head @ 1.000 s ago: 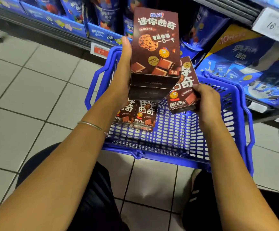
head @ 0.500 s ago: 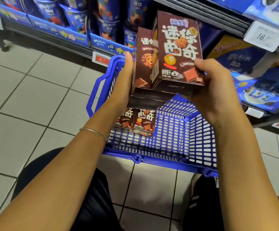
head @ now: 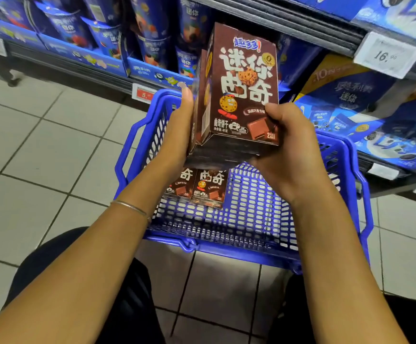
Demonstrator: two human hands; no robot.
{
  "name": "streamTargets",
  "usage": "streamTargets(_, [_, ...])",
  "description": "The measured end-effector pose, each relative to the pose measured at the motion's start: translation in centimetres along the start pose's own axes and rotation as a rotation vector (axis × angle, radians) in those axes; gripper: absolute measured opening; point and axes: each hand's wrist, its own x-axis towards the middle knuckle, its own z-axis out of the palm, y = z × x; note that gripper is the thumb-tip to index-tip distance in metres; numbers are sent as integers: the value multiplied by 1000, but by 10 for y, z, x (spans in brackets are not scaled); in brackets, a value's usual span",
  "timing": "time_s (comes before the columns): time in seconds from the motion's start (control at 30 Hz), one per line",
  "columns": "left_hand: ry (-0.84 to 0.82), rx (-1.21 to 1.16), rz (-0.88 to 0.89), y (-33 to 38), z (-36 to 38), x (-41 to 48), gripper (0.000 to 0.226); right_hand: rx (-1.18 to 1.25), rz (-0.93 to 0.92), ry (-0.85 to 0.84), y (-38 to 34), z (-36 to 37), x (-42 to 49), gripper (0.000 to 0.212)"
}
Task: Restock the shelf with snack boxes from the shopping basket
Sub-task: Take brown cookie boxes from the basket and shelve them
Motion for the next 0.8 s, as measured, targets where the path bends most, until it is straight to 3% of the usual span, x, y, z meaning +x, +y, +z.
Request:
streamTargets(0.17, [65,-36,-21,4,12,-22,58,-50,69,-25,-19,-6,-5,30])
streamTargets(0.3, [95,-70,-53,44,35,-57,67,-110,187,-19,-80,7,-31,32])
streamTargets(0.47, [96,-214,-107,161,70,-114,75,-111,252,-7,-199,49,-90,40])
streamTargets(0.67, [116,-325,-165,338,119,-209,79,-171,255,46,-369,108,-193,85])
streamTargets(0.73, [112,-319,-175,391,134,-243,74,-184,267,38,-422,126,-227,85])
streamTargets(0.8, [110,-302,-182,441,149,-273,69,-226,260,23,-473,141,-259,69])
